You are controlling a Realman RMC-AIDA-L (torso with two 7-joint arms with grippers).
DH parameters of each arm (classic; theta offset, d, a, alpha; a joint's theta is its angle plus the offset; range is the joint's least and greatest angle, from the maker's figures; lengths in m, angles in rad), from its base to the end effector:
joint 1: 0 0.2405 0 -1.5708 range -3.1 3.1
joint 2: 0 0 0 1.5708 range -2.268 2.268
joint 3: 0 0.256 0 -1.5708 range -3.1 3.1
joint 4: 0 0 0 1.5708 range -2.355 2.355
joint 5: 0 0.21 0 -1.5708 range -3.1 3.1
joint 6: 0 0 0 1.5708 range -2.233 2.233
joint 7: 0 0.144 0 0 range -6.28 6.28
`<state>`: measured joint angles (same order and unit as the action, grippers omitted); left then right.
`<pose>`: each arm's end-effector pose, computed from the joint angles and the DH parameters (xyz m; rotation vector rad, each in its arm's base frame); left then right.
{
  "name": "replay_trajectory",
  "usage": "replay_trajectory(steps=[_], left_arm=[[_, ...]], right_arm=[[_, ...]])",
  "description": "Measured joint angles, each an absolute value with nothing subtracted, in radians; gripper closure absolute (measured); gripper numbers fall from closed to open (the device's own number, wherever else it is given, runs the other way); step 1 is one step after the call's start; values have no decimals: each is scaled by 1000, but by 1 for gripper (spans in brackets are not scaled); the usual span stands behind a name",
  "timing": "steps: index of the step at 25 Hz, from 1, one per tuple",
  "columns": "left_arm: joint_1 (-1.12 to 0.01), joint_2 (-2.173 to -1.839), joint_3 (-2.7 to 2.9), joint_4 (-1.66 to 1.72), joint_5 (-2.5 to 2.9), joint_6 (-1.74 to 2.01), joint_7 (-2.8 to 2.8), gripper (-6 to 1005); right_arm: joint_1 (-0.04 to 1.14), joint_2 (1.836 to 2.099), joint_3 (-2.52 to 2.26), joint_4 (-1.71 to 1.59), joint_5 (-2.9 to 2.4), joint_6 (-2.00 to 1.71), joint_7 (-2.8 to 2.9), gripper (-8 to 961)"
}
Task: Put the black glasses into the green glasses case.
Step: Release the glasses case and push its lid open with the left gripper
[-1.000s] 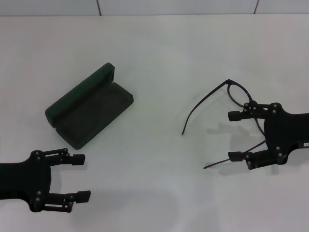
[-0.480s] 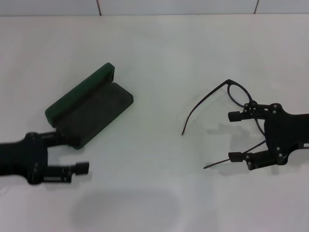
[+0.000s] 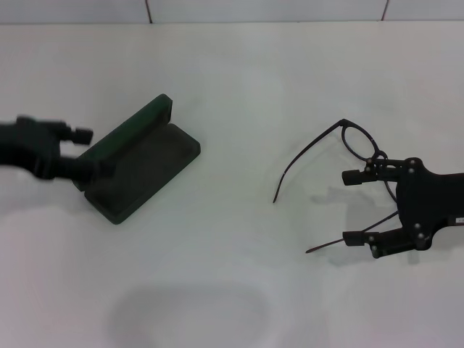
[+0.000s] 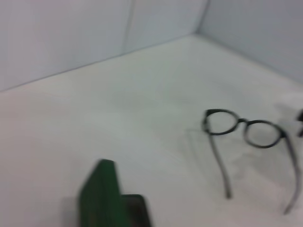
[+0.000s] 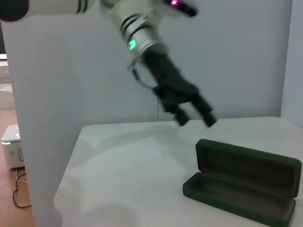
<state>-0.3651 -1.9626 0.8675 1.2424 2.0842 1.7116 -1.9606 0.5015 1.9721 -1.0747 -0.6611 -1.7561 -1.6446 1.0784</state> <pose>-0.2621 0.3144 0.1004 -2.6924 -0.8533 -0.2360 0.2456 0.3131 0.0029 -2.9571 -0.0026 0.6636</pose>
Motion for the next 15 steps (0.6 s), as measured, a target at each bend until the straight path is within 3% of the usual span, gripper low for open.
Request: replay_trajectory(steps=[7,11,15], left_arm=[[-623,-1996,878,1258,2448,1702,-2103,147],[-727,-2030,879,1185,2624,1665,-2115,150],[-780,-2036,888,1091,2692,1612,-2121,153]], right_arm=[[512,1977,-1086,-662,-1759,-1644,1078,83],[530,1985,-1091,-662,-1762,-1639,1078,83],[535,1988,-1097,-663,-1766,-1636,1079,83]])
